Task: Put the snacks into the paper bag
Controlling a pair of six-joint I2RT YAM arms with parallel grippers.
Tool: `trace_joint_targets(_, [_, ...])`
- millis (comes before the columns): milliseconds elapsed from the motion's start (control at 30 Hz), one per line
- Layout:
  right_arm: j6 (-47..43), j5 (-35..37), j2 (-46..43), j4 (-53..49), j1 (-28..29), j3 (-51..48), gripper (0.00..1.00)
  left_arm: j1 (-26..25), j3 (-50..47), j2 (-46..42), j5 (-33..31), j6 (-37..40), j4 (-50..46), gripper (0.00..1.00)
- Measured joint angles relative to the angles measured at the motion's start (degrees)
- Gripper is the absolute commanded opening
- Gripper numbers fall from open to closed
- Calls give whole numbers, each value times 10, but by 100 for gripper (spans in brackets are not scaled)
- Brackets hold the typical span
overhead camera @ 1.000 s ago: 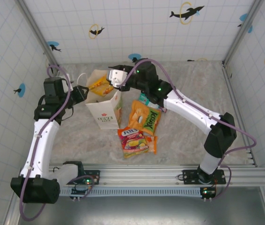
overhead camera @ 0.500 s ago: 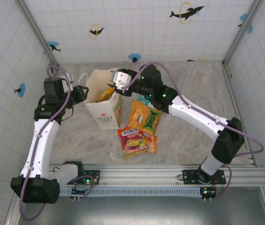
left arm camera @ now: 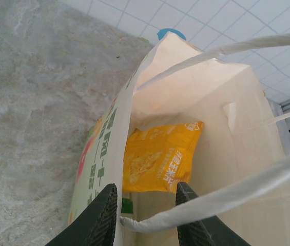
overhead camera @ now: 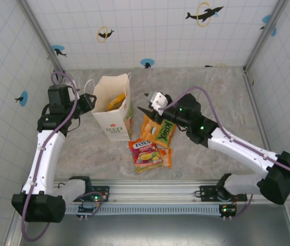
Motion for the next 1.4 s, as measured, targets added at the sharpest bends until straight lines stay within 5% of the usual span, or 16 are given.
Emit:
trace_joint_targets(433, [224, 66, -91, -16, -14, -196, 59, 0, 0, -27, -33, 2, -33, 37])
trace_joint_targets(733, [433, 69, -111, -58, -78, -251, 57, 0, -27, -68, -51, 1, -46, 37])
trace_joint_targets(1000, [633, -21, -84, -47, -198, -318, 52, 0, -36, -76, -54, 1, -54, 37])
trace_joint_targets(1400, [737, -123, 51, 42, -223, -337, 52, 0, -36, -68, -54, 1, -53, 37])
